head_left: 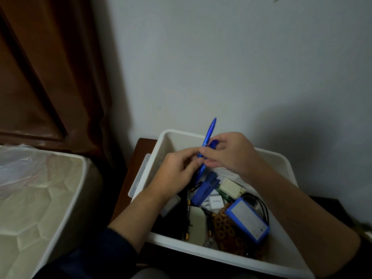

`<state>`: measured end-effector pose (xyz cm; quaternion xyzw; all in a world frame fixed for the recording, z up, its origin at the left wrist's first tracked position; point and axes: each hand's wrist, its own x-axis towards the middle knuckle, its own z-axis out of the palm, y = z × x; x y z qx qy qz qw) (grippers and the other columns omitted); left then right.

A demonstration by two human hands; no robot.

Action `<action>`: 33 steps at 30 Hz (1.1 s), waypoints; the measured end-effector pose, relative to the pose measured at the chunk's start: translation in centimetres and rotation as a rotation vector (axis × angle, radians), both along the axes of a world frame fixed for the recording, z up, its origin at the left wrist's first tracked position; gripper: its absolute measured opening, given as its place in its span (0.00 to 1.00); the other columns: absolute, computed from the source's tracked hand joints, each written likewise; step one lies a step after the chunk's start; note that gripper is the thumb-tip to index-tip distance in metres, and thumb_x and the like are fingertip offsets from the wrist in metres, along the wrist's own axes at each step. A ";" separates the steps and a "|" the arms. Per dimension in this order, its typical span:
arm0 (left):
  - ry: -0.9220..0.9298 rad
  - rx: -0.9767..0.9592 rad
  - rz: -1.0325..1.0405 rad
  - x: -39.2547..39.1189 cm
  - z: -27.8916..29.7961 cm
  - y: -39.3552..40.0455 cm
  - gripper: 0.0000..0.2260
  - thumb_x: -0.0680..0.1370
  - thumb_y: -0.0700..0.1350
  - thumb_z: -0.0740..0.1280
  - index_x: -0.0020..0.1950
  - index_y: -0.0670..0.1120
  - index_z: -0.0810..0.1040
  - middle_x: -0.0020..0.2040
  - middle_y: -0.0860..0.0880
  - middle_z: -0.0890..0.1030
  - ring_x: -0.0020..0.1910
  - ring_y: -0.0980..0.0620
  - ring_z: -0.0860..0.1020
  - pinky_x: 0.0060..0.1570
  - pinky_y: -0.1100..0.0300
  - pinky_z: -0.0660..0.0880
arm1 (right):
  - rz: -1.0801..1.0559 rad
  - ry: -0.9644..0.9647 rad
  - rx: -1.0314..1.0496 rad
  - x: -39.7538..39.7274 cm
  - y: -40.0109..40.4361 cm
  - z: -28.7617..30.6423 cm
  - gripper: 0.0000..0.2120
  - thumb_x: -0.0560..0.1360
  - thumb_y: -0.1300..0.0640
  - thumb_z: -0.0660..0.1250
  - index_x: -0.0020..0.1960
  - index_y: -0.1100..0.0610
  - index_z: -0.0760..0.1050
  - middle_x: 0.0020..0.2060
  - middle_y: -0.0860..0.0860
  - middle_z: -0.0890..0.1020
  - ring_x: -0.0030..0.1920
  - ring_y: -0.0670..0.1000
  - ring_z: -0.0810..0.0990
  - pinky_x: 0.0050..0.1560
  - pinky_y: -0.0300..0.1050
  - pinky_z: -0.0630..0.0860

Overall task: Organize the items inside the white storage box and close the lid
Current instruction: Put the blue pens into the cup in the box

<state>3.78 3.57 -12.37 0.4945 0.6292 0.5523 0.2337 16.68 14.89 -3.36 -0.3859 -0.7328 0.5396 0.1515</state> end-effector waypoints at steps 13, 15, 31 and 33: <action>0.072 0.002 0.504 -0.5 0.4 0.6 0.12 0.86 0.44 0.65 0.69 0.50 0.76 0.53 0.55 0.82 0.49 0.57 0.81 0.50 0.68 0.78 | -0.336 0.355 -0.053 1.5 3.1 -1.5 0.12 0.72 0.62 0.81 0.46 0.63 0.78 0.40 0.64 0.86 0.39 0.57 0.88 0.43 0.45 0.85; 0.026 0.016 0.524 -0.5 0.5 0.6 0.13 0.86 0.44 0.65 0.70 0.50 0.75 0.55 0.54 0.81 0.51 0.55 0.81 0.54 0.61 0.80 | -0.323 0.425 -0.344 1.5 3.2 -1.9 0.14 0.75 0.67 0.76 0.57 0.63 0.76 0.48 0.66 0.85 0.44 0.55 0.88 0.45 0.44 0.84; 0.086 -0.314 0.441 -1.3 -2.5 1.5 0.13 0.84 0.41 0.66 0.68 0.50 0.72 0.55 0.53 0.81 0.51 0.56 0.80 0.43 0.69 0.70 | -0.101 -0.052 0.553 -3.8 1.4 -7.4 0.08 0.76 0.53 0.76 0.53 0.50 0.78 0.41 0.43 0.82 0.42 0.42 0.82 0.44 0.40 0.82; 0.081 -0.326 0.428 -1.3 -2.5 1.5 0.14 0.85 0.40 0.66 0.70 0.49 0.71 0.54 0.51 0.81 0.51 0.55 0.80 0.45 0.66 0.73 | -0.082 -0.125 0.644 -3.8 1.5 -8.0 0.08 0.76 0.54 0.75 0.53 0.49 0.77 0.40 0.42 0.81 0.41 0.43 0.81 0.43 0.44 0.83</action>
